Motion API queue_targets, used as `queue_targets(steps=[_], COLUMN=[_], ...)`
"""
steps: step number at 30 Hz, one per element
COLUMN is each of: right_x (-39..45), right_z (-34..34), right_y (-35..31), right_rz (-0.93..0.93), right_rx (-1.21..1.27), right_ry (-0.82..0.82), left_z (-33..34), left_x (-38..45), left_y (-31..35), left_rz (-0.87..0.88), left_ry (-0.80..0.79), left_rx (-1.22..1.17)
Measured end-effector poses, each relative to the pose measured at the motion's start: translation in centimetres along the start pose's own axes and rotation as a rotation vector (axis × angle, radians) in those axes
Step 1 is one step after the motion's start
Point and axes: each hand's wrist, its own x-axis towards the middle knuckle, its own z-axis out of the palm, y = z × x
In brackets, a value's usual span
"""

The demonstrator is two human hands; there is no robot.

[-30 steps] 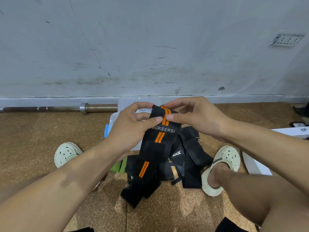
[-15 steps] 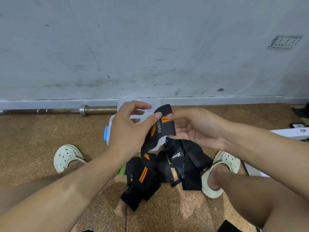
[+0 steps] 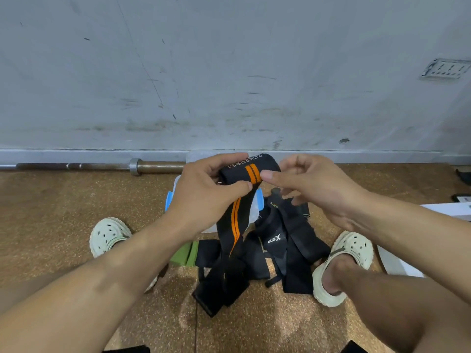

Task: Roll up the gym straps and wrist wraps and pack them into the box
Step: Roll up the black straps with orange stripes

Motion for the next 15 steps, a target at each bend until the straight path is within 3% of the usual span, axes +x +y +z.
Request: queue_targets(steps=[6,12,15], right_x=[0.3,0.1,-0.1], right_z=[-1.3,-1.0,-0.1], right_y=[0.3,0.9,1.3], right_rz=[-0.321,-0.354,-0.324], right_rx=[-0.069,-0.087,-0.022], right_ry=[-0.2,-0.086,0.063], left_z=[-0.9,0.1,0.9], left_x=[0.5,0.5,0.5], left_y=[0.5,-0.3,-0.6], left_rz=[-0.043,-0.106,-0.139], left_ry=[-0.227,-0.234,-0.202], left_rx=[-0.121,-0.274,-0.354])
